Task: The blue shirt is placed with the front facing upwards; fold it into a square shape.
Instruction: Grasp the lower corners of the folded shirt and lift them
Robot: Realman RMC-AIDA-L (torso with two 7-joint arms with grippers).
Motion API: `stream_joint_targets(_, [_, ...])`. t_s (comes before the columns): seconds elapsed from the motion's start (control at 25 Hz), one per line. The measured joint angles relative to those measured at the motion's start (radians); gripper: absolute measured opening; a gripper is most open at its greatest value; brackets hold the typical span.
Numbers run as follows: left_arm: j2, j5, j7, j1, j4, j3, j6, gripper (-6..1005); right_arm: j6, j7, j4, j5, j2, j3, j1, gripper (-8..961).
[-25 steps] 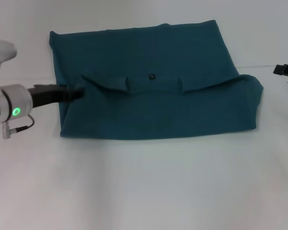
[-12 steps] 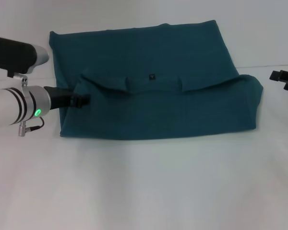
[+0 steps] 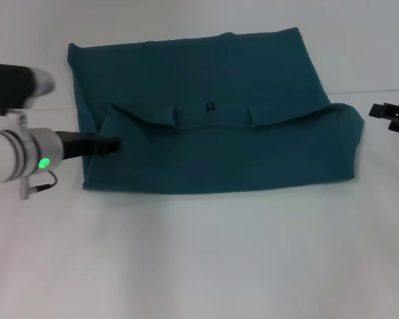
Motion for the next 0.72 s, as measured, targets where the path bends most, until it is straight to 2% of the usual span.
stream_joint_targets(0.12, [-0.006,0.000,-0.067,0.105,-0.159,0.002,0.136,590,-0.015,0.001,-0.001,0.002,-0.006,0.006,-0.010,748])
stream_joint_targets(0.28, [-0.015,0.000,-0.103,0.202,-0.289,0.001,0.261,584,-0.012,0.002,0.000,0.003,-0.009,0.007,-0.013,747])
stream_joint_targets(0.44, [-0.016,0.009,-0.103,0.236,-0.305,0.010,0.301,579,-0.009,0.001,0.000,0.001,-0.011,0.007,-0.007,747])
stream_joint_targets(0.72, [-0.024,0.063,-0.099,0.215,-0.248,0.012,0.271,572,-0.004,-0.005,0.002,-0.001,-0.011,0.007,0.002,747])
